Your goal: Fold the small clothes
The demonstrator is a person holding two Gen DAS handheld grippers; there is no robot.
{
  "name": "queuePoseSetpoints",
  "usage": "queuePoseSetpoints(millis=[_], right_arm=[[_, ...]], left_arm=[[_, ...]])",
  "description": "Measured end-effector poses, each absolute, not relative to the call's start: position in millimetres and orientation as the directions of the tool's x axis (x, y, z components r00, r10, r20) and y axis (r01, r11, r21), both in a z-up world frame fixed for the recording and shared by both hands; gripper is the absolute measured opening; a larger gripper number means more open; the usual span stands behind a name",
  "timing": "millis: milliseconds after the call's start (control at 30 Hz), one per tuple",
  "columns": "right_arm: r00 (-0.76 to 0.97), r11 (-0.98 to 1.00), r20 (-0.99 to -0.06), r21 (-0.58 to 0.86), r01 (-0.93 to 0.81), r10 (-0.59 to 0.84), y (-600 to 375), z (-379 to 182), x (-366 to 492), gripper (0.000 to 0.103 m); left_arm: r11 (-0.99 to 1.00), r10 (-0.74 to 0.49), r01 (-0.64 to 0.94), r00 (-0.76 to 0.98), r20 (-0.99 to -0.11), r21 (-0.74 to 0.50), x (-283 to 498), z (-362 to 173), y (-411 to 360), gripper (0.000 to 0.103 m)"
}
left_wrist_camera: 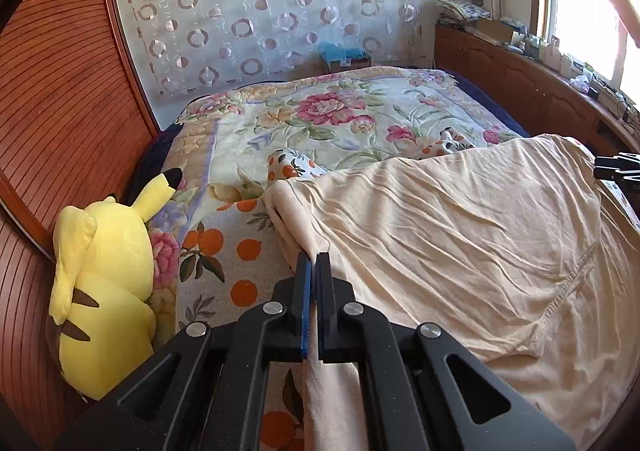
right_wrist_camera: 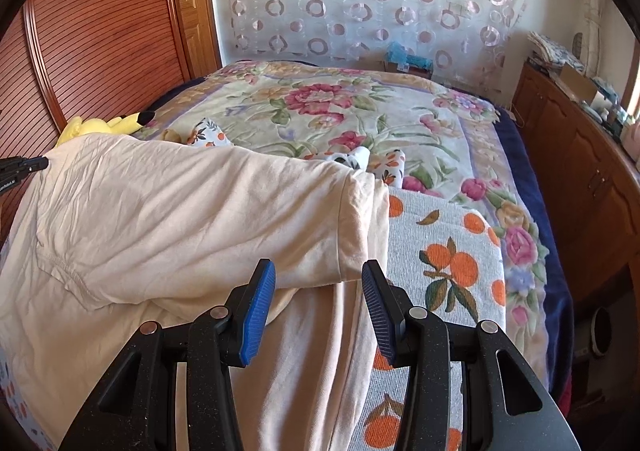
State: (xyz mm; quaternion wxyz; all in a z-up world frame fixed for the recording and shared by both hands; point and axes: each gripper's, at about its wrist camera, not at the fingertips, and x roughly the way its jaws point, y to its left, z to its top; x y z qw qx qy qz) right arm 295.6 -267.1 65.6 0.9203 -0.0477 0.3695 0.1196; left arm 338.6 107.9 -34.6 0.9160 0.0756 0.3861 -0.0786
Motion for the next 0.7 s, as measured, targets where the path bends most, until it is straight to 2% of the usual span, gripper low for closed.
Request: queuePoseSetpoints(millis=[233, 300, 367, 533, 700], right_arm=[[0.691, 0.977, -0.705, 0.010, -0.215, 0.160, -265.1, 67.5, 312.3, 0.047], [0.678, 0.979, -0.721, 0.001, -0.202, 0.141, -264.3, 64.9, 320.3, 0.034], [0.668, 0.977, -0.731, -0.009, -0.215, 0.141, -259.2, 63.2, 324.2, 0.007], [0.716, 0.964, -0.684, -0.071, -0.257, 0.141, -244.3, 75.3, 314.2, 0.004], [0.737, 0.961, -0.656, -0.063, -0.269, 0.163, -240.7, 81.9, 307.4, 0.004]], left_arm=[[0.977, -0.092, 0.203, 0.684, -0.724, 0.068, 342.2, -35.0, 108.0, 0.003], [0.978, -0.093, 0.199, 0.681, -0.726, 0.062, 344.4, -35.7, 110.9, 0.003], [0.978, -0.103, 0.203, 0.678, -0.728, 0.051, 344.0, -36.9, 113.1, 0.003], [0.975, -0.150, 0.222, 0.671, -0.727, 0.003, 347.2, -31.5, 118.8, 0.003], [0.976, -0.164, 0.215, 0.689, -0.706, -0.018, 352.4, -17.1, 121.2, 0.003]])
